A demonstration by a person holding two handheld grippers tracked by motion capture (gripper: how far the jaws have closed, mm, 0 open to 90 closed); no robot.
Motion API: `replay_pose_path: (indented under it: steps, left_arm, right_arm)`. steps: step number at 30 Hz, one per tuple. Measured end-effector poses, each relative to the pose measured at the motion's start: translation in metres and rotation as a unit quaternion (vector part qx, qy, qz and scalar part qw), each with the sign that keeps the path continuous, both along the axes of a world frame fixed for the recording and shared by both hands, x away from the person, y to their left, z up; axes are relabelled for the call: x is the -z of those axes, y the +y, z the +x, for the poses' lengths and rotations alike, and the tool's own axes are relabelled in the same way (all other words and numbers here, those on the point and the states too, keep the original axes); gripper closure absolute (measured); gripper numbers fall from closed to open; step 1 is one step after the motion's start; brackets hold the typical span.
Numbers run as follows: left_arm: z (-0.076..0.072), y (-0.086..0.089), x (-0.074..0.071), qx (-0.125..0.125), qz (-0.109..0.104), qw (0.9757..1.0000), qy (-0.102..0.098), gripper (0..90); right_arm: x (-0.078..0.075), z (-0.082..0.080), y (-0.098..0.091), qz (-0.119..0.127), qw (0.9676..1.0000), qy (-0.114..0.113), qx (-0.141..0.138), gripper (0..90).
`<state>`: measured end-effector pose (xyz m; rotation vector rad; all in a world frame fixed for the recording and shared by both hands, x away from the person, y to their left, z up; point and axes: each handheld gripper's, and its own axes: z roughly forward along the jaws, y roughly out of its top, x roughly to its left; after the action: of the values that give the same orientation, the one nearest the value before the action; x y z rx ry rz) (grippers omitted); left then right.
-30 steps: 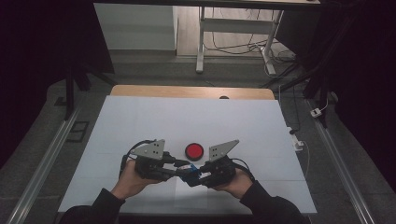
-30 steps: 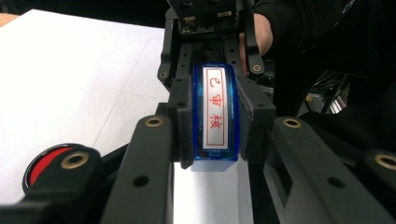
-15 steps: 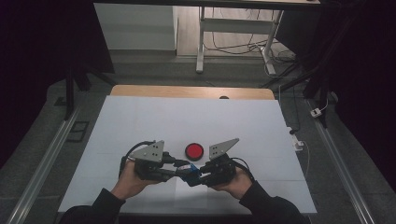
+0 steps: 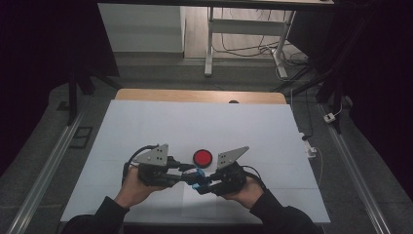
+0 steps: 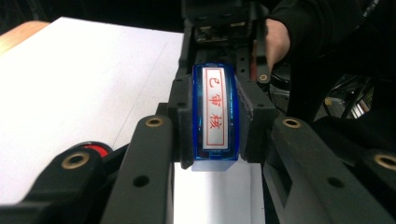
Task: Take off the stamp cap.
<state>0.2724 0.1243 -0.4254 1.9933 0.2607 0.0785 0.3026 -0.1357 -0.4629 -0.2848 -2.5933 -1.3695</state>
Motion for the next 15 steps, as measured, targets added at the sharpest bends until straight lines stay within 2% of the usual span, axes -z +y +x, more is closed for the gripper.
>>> replay_pose_path:
  steps: [5,15]
  left_arm:
    - [0.0018,0.0019,0.0013,-0.013,0.002,0.9999,0.008,70.4]
    - [0.0029,0.0023,0.0032,-0.044,0.021,0.9987,0.012,70.3]
  right_arm:
    - [-0.0024,-0.0036,-0.0029,-0.009,0.9995,-0.028,0.012,69.3]
    - [-0.0069,-0.0101,-0.0103,-0.031,0.9969,-0.054,0.047,69.2]
